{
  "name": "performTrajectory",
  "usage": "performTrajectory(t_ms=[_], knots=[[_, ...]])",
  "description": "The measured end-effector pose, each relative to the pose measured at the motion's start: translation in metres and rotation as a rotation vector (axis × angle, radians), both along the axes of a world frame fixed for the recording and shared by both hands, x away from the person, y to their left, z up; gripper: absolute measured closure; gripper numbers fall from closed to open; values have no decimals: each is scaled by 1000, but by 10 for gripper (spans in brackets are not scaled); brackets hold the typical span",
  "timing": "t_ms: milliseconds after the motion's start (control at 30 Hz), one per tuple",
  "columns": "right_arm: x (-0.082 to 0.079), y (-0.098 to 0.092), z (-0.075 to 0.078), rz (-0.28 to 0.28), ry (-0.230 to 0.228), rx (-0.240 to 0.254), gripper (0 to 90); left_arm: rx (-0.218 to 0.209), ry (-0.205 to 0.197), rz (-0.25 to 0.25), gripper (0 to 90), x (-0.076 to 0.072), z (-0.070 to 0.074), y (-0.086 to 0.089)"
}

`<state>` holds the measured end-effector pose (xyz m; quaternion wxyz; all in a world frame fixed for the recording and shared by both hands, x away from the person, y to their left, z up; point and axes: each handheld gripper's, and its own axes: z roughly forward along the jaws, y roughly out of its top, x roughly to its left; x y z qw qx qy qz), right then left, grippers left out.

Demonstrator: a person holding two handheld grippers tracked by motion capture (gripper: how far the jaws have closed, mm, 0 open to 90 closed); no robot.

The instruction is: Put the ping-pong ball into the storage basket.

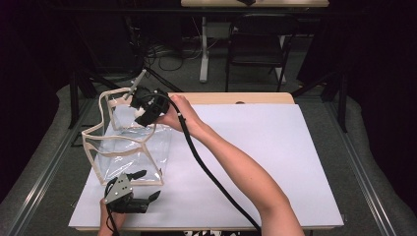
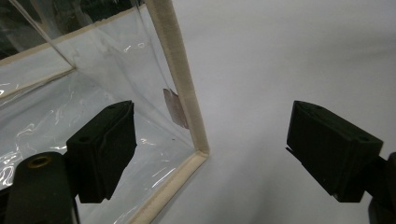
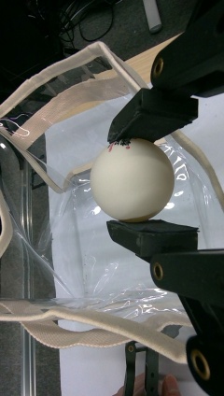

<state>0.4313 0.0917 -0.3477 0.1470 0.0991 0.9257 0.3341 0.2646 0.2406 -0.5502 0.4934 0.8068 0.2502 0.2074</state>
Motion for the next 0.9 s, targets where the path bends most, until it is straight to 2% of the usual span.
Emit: performTrajectory(t_ms=[800, 867, 900], knots=[[0, 10, -9, 9, 38, -33, 506, -2, -2, -5, 161, 0, 0, 0], [-1, 10, -9, 13, 40, -25, 501, 0, 1, -7, 161, 0, 0, 0], [-1, 10, -9, 17, 40, -25, 465, 1, 1, -6, 161, 0, 0, 0]])
